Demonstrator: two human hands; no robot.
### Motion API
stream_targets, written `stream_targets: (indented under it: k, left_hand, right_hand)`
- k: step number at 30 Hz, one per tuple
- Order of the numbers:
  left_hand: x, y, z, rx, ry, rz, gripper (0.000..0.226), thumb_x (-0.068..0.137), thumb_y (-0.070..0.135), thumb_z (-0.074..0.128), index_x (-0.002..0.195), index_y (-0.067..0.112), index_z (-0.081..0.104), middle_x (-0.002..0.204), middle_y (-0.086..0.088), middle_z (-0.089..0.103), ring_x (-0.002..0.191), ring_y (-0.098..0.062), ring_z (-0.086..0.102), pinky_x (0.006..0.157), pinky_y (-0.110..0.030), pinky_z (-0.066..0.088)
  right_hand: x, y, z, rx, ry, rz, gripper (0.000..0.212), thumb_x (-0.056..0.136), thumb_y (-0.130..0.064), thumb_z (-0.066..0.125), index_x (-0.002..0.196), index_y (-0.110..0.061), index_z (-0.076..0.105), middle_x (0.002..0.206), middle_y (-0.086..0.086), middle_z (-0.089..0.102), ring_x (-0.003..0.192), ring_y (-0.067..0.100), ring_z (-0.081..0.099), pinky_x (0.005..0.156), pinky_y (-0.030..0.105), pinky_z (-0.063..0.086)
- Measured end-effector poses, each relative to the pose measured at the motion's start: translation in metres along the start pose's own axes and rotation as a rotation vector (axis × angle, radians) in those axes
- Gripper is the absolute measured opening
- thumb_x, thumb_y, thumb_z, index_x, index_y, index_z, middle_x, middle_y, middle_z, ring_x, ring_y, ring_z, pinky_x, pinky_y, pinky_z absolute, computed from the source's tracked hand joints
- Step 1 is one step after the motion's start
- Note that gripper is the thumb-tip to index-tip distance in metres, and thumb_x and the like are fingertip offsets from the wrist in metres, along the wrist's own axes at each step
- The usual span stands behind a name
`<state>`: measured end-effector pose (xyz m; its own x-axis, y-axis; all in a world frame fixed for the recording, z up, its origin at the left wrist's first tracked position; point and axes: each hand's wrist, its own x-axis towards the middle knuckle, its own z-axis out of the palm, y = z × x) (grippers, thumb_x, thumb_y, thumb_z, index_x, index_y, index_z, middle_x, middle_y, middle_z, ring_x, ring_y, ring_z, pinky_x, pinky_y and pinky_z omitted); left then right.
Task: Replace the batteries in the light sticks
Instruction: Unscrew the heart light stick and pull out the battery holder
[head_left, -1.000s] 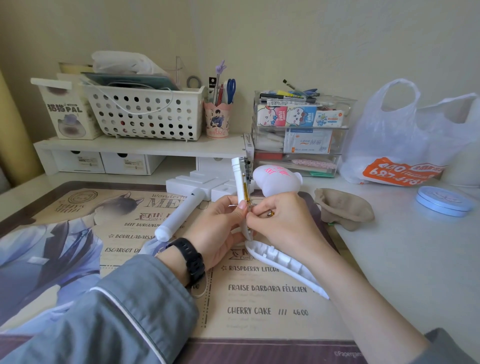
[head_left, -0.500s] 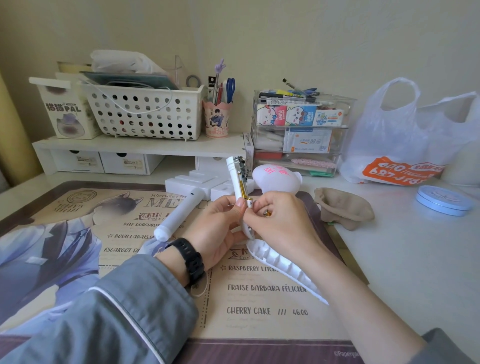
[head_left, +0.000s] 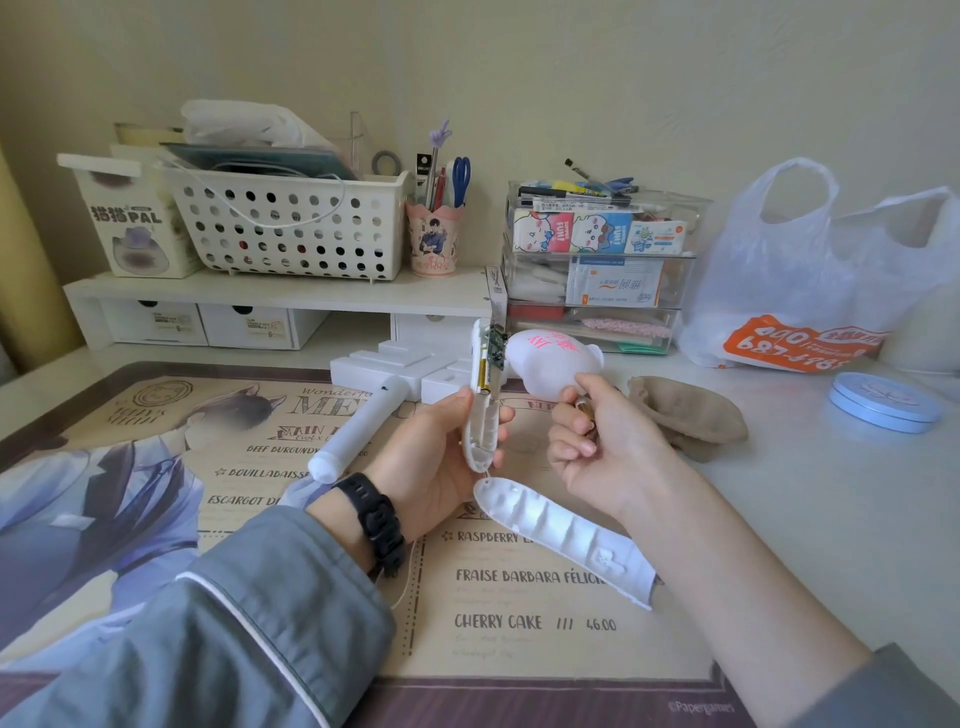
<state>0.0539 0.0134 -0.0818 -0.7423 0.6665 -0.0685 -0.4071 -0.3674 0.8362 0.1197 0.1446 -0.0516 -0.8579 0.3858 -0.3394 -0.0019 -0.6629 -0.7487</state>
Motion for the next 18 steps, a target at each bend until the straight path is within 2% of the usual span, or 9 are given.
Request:
stream_targets:
  k: [2,5,8,11,13,14,15,17,18]
  left_hand:
    - [0.0,0.0,0.0,0.011,0.007,-0.016,0.034,0.101,0.026,0.036,0.117,0.004,0.056,0.095,-0.01,0.061,0.068,-0.015,0.054,0.063,-0.028,0.042]
    - [0.0,0.0,0.0,0.042,0.012,-0.019,0.032,0.101,0.025,0.037,0.114,0.004,0.056,0.091,-0.01,0.064,0.066,-0.015,0.056,0.063,-0.028,0.042]
    - [0.0,-0.001,0.001,0.055,-0.007,-0.001,0.031,0.101,0.023,0.036,0.115,0.003,0.055,0.089,-0.01,0.064,0.065,-0.014,0.055,0.062,-0.028,0.042]
    - [0.0,-0.002,0.001,0.078,-0.032,0.021,0.028,0.101,0.02,0.037,0.115,0.002,0.054,0.091,-0.011,0.062,0.069,-0.016,0.054,0.061,-0.028,0.043]
    - [0.0,-0.002,0.001,0.08,-0.043,0.026,0.024,0.1,0.016,0.041,0.113,0.002,0.055,0.093,-0.011,0.062,0.073,-0.017,0.055,0.061,-0.028,0.046]
    - [0.0,-0.003,0.001,0.082,-0.05,0.024,0.021,0.098,0.015,0.044,0.11,0.003,0.057,0.093,-0.01,0.062,0.075,-0.017,0.055,0.063,-0.029,0.048]
    - [0.0,-0.003,0.0,0.086,-0.06,0.023,0.019,0.097,0.015,0.046,0.107,0.005,0.059,0.092,-0.009,0.063,0.077,-0.017,0.056,0.065,-0.029,0.049]
    - [0.0,-0.004,-0.001,0.085,-0.075,0.027,0.017,0.096,0.015,0.049,0.104,0.006,0.061,0.09,-0.007,0.063,0.078,-0.017,0.057,0.069,-0.03,0.051]
    - [0.0,-0.005,-0.001,0.087,-0.079,0.033,0.018,0.096,0.014,0.049,0.106,0.006,0.062,0.089,-0.007,0.063,0.078,-0.017,0.058,0.072,-0.032,0.052]
  right_hand:
    - [-0.001,0.001,0.002,0.0,0.037,-0.045,0.037,0.099,-0.027,0.048,0.064,-0.015,0.045,0.037,-0.004,0.035,0.027,0.008,0.022,0.031,0.014,0.029]
    - [0.0,0.003,0.006,0.027,0.038,-0.125,0.032,0.1,-0.02,0.049,0.071,-0.008,0.055,0.043,-0.001,0.045,0.029,0.007,0.036,0.037,0.016,0.044]
    - [0.001,0.005,0.005,0.025,-0.002,-0.121,0.026,0.102,-0.013,0.043,0.085,-0.003,0.06,0.055,0.001,0.041,0.031,0.004,0.03,0.031,0.014,0.029]
    - [0.003,0.007,0.0,-0.303,0.004,-0.256,0.024,0.102,-0.016,0.042,0.091,-0.006,0.061,0.062,0.0,0.036,0.033,0.004,0.022,0.031,0.016,0.017]
    - [0.001,0.008,0.001,-0.485,-0.005,-0.32,0.024,0.099,-0.025,0.05,0.092,-0.004,0.06,0.06,-0.001,0.032,0.034,0.005,0.02,0.033,0.016,0.013]
    - [-0.001,0.008,0.002,-0.561,-0.014,-0.349,0.024,0.095,-0.029,0.056,0.091,-0.006,0.062,0.06,0.0,0.029,0.035,0.007,0.02,0.035,0.017,0.012]
    - [-0.003,0.009,0.003,-0.637,-0.021,-0.378,0.023,0.092,-0.033,0.06,0.082,-0.012,0.064,0.059,0.002,0.029,0.037,0.009,0.02,0.036,0.017,0.013]
    - [-0.006,0.011,0.005,-0.744,-0.023,-0.441,0.034,0.087,-0.036,0.064,0.057,-0.022,0.065,0.052,0.0,0.035,0.037,0.01,0.024,0.035,0.019,0.017]
    - [-0.008,0.012,0.005,-0.764,-0.023,-0.466,0.035,0.087,-0.035,0.066,0.054,-0.024,0.066,0.047,-0.005,0.04,0.034,0.006,0.027,0.034,0.017,0.02]
